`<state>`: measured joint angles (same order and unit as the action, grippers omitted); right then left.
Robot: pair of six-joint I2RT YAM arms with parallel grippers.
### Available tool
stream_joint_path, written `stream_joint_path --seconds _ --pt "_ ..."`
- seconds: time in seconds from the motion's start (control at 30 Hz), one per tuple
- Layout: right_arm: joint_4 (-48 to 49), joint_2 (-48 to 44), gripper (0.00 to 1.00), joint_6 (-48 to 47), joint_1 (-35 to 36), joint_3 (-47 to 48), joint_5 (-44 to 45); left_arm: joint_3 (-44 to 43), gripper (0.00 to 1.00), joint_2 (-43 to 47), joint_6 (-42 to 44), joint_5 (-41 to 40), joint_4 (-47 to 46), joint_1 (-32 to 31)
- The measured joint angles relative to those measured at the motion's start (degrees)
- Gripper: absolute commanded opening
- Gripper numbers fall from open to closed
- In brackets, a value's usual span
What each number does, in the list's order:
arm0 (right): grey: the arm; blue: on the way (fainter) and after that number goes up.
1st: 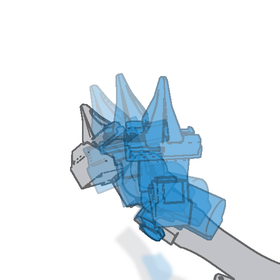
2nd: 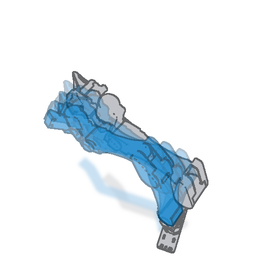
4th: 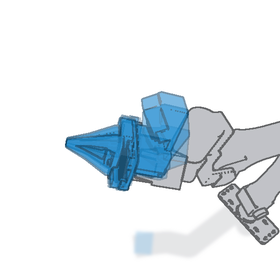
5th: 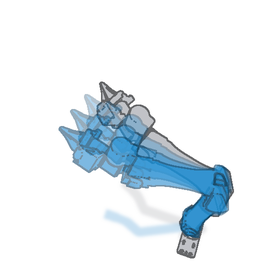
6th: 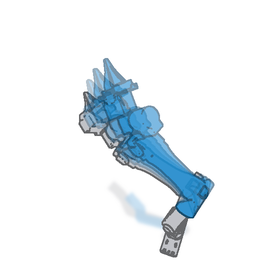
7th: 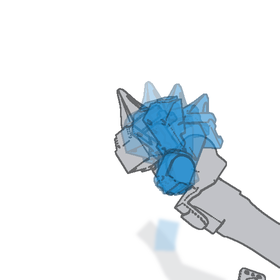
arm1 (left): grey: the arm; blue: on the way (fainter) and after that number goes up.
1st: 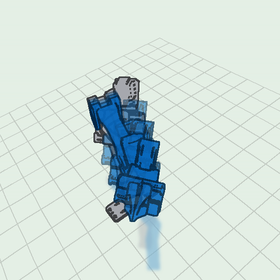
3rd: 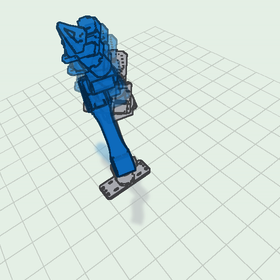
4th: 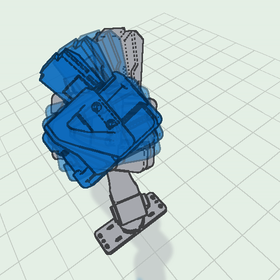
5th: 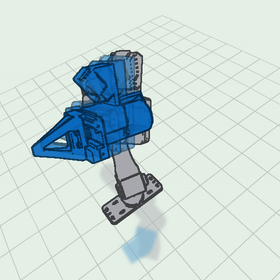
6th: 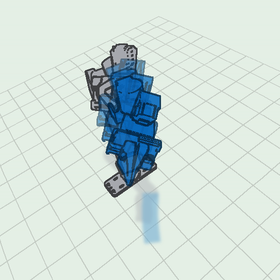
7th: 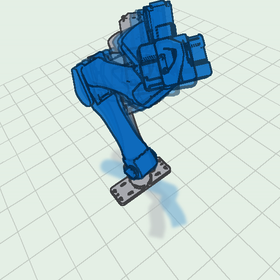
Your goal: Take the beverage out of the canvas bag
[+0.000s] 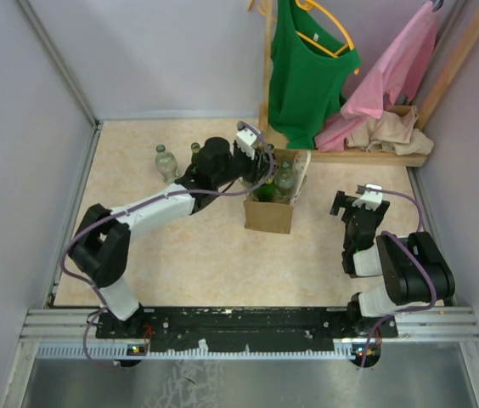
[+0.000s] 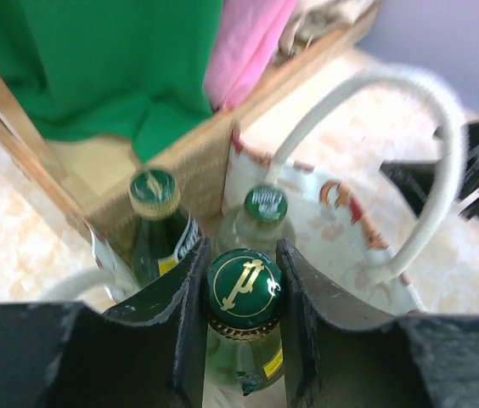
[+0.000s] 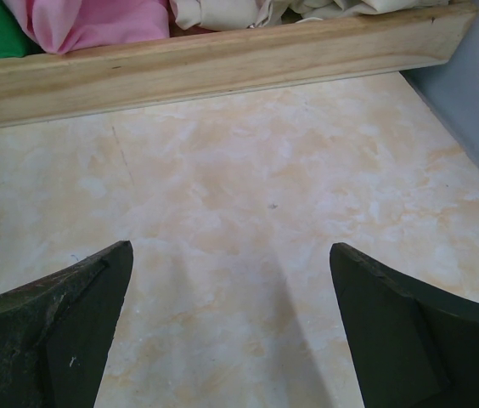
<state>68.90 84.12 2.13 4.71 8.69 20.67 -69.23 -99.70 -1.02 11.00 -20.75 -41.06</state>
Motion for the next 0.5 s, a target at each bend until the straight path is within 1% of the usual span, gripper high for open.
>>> stream_joint_path --seconds 0.33,0.5 --pt "0.02 0.00 0.99 0.00 0.00 0.00 0.00 -9.42 0.00 9.22 1.38 0.83 1.79 -0.11" --pt "0.02 0.00 0.99 0.00 0.00 0.00 0.00 -13.22 0.00 13.53 3.87 -0.63 5.38 -0.11"
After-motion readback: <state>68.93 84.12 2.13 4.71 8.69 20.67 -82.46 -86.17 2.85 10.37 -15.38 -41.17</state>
